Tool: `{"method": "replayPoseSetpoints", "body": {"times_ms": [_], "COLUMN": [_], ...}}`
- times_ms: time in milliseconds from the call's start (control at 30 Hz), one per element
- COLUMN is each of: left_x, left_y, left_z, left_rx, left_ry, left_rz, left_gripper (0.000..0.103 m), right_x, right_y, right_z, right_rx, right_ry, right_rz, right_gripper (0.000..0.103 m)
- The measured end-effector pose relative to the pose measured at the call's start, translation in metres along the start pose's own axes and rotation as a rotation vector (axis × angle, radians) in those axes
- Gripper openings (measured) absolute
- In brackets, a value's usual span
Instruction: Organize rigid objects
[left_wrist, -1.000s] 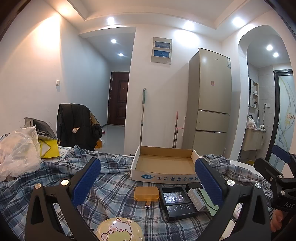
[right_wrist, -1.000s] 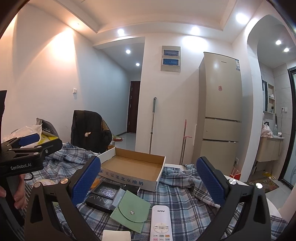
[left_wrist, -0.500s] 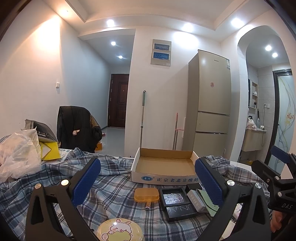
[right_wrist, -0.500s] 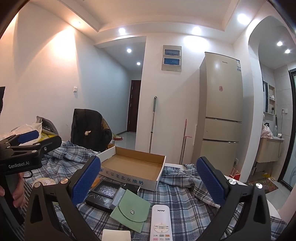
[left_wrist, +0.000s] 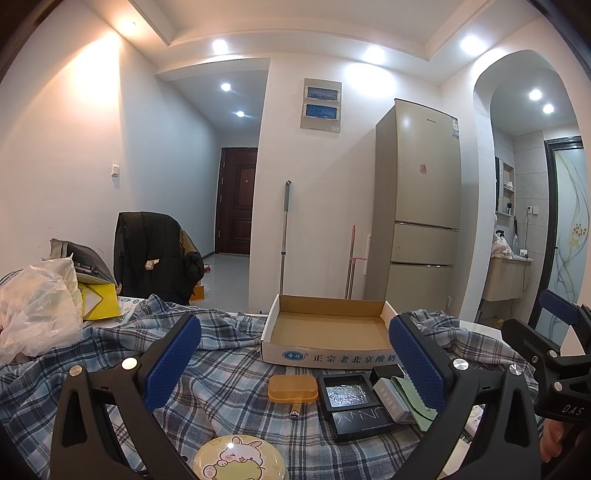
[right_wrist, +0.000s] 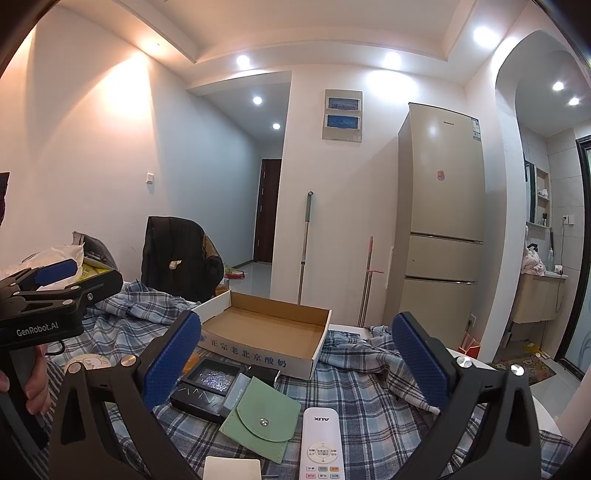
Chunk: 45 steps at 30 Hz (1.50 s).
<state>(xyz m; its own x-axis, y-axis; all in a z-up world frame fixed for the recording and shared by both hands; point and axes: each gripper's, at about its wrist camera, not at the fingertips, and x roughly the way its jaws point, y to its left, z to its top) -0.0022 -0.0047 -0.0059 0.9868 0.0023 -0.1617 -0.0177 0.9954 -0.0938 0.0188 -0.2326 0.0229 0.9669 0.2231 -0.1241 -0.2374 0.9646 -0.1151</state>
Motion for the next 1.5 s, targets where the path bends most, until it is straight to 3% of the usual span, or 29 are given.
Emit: {"method": "replayPoseSetpoints", "body": {"times_ms": [633, 1000, 1233, 1500], "left_x": [0.000, -0.010, -0.001, -0.017], "left_y": [-0.006, -0.014, -0.009, -0.007], "left_z": [0.007, 0.006, 0.007, 0.022], "left_rx": [0.032, 0.068, 0.050, 0.035], "left_ry": [0.025, -0.028, 0.026, 0.009], "left_rz": [-0.027, -0.048, -0.017, -0.011], "left_gripper": [0.103, 0.103, 0.103, 0.103], "right_x": [-0.002, -0.014, -0.016, -0.018], "right_y": [0.000, 0.004, 0.011, 0.005], "right_z": [0.000, -0.001, -0.001, 0.011], "right_rx": [0.003, -0.016, -0.058, -0.064], "right_ry": [-0.010, -0.071, -0.081, -0.054], "right_rz": [-0.003, 0.005, -0.034, -0.095], "right_gripper": [0.103, 0.103, 0.103, 0.103]}}
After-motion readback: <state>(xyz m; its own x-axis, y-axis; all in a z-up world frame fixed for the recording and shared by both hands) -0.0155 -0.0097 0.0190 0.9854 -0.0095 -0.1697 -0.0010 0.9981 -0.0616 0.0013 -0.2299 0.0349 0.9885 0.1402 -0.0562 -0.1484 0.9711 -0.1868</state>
